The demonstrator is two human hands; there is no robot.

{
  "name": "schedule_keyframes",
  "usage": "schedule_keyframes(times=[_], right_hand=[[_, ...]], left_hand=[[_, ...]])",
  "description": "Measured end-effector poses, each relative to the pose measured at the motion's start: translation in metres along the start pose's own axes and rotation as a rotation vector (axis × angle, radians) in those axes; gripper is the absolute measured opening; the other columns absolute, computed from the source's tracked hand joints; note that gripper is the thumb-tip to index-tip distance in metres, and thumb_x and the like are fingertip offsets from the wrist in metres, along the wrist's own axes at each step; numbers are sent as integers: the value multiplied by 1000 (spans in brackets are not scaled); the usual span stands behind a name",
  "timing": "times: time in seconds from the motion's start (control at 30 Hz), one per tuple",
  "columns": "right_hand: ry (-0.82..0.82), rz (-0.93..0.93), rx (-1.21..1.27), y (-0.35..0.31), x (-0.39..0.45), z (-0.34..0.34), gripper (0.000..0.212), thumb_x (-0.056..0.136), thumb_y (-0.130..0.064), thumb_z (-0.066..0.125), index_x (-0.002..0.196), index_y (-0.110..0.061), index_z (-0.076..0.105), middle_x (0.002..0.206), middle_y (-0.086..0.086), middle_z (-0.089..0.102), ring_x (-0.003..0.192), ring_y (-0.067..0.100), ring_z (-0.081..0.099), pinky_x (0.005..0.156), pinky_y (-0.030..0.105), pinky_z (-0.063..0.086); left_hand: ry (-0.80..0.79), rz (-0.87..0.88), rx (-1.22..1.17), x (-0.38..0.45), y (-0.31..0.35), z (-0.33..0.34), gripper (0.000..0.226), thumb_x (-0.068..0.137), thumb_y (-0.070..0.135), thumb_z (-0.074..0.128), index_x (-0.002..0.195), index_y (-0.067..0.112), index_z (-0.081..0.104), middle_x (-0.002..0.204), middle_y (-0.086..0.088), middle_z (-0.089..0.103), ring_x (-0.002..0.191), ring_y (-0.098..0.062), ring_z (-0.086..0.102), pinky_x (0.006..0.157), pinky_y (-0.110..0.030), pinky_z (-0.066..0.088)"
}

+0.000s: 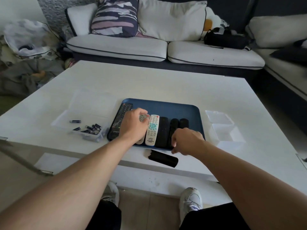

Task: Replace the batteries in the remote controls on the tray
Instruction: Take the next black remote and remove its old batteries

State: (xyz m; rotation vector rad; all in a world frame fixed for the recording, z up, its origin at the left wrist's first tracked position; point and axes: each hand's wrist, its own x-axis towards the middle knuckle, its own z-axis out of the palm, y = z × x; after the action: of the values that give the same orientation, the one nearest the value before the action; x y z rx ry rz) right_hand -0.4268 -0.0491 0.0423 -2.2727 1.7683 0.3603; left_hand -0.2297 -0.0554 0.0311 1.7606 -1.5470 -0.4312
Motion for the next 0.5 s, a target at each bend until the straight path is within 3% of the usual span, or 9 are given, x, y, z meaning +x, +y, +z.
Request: schedule_keyframes(times=[0.1,0.2,0.27,0.33,0.4,0.5], right_hand=[[23,32,99,5,-6,-15,23,77,-43,84,91,-29,72,90,-6,71,82,18,66,75,30,52],[116,53,181,8,-18,-37,23,74,-46,84,78,-34,65,88,-11,67,81,14,63,65,27,46],[175,12,221,4,-27,-50,22,76,-47,83,77,-35,64,80,-15,64,77,12,62,59,26,42],[222,-64,220,-4,-38,-59,20,78,-47,80,79,-35,63,75,-15,61,75,12,59,59,27,40],[268,-123,209,-13,-44,-63,16,81,-47,77,81,-37,64,72,-15,58,73,11,57,57,27,37],[283,-207,336,-24,-43,-60,13,81,-43,79,85,-32,71,64,-15,54,62,6,50,55,25,34]], left_hand=[[-17,-22,-26,0,-1,-2,19,94,22,65,112,22,71,116,8,70,111,-10,62,89,-20,43],[-61,-98,-113,-3,5,-5,13,95,27,63,101,23,74,98,15,70,96,-5,65,73,-14,43],[-167,-197,-269,-6,14,-7,21,98,34,60,98,19,74,92,11,74,89,-10,69,67,-16,44],[-380,-365,-545,-10,27,-14,40,101,45,52,105,10,71,94,-3,78,85,-19,72,63,-23,50],[-554,-424,-690,-15,37,-20,51,102,52,46,110,7,69,97,-11,77,84,-25,74,58,-25,53],[-560,-391,-712,-18,40,-24,44,103,45,47,109,8,72,99,-11,77,78,-21,72,54,-25,53]])
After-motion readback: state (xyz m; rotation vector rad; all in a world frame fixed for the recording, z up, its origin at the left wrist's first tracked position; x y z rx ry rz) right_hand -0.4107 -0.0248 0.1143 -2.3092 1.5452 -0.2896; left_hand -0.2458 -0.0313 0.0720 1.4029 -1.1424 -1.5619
